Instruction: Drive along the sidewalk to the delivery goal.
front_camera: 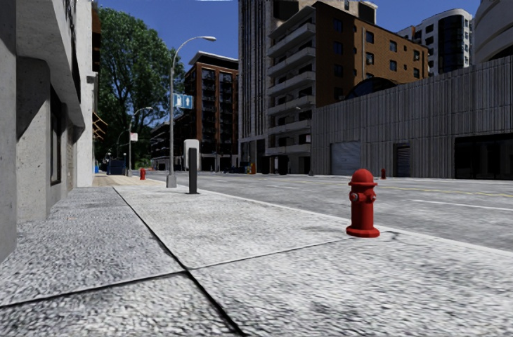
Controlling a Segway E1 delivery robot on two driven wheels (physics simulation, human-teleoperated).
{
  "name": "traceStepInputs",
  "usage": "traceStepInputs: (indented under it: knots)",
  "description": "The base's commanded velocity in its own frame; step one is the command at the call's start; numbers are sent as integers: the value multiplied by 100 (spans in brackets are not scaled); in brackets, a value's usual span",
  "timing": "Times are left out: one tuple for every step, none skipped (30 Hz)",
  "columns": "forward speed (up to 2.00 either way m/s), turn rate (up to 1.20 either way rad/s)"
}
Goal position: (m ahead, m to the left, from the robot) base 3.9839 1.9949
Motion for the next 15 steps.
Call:
traceStepInputs:
  knots:
    - [200,48]
    - [200,48]
    - [200,48]
    - [200,48]
    - [200,48]
    - [200,48]
    - [200,48]
    - [200,48]
    - [200,48]
    - [200,48]
    - [200,48]
    - [200,48]
    - [200,48]
    - [200,48]
    - [200,48]
